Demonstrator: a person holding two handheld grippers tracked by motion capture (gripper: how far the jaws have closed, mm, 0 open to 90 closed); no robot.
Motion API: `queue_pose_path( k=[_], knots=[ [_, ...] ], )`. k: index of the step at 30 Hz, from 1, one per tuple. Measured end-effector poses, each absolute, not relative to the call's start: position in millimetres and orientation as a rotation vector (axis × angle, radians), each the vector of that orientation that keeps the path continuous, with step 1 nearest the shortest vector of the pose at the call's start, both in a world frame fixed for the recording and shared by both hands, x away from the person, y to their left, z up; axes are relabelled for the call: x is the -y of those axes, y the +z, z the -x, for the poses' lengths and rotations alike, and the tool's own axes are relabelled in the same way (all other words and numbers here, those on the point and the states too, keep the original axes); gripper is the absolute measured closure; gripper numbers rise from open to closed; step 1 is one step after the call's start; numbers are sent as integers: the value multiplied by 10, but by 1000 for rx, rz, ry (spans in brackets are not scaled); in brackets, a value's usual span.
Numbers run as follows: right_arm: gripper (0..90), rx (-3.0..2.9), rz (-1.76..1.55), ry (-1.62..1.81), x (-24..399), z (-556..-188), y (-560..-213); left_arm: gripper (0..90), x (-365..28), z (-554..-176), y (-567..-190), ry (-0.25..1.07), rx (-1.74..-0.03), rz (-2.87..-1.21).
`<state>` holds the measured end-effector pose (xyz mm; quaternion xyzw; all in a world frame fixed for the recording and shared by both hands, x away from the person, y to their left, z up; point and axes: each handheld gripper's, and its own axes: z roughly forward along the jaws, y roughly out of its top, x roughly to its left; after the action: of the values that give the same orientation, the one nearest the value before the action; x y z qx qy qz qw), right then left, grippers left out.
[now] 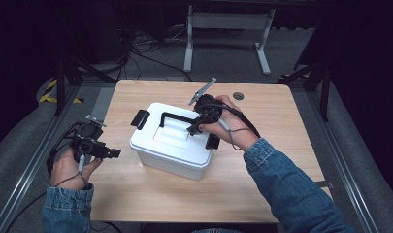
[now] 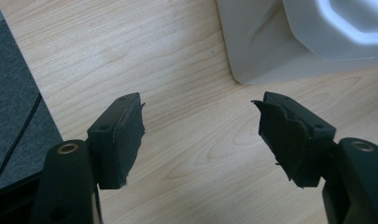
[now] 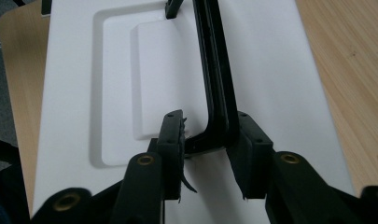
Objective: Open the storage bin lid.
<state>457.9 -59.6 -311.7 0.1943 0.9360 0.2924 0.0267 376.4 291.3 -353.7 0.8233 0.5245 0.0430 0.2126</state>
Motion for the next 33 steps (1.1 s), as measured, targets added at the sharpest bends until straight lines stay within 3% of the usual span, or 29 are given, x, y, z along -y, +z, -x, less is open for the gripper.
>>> queue_pose_path(
  k=[10, 20, 33],
  knots=[
    [838, -2903, -569, 925, 545, -4515, -3103, 311, -2917, -3759, -3533, 123, -1453, -2279],
    [847, -2870, -539, 926, 530, -4462, -3080, 308, -2933, -3746, -3539, 124, -1462, -2278],
    [850, -2755, -492, 1061, 588, -4401, -2790, 308, -2984, -3715, -3540, 135, -1477, -2263]
  ],
)
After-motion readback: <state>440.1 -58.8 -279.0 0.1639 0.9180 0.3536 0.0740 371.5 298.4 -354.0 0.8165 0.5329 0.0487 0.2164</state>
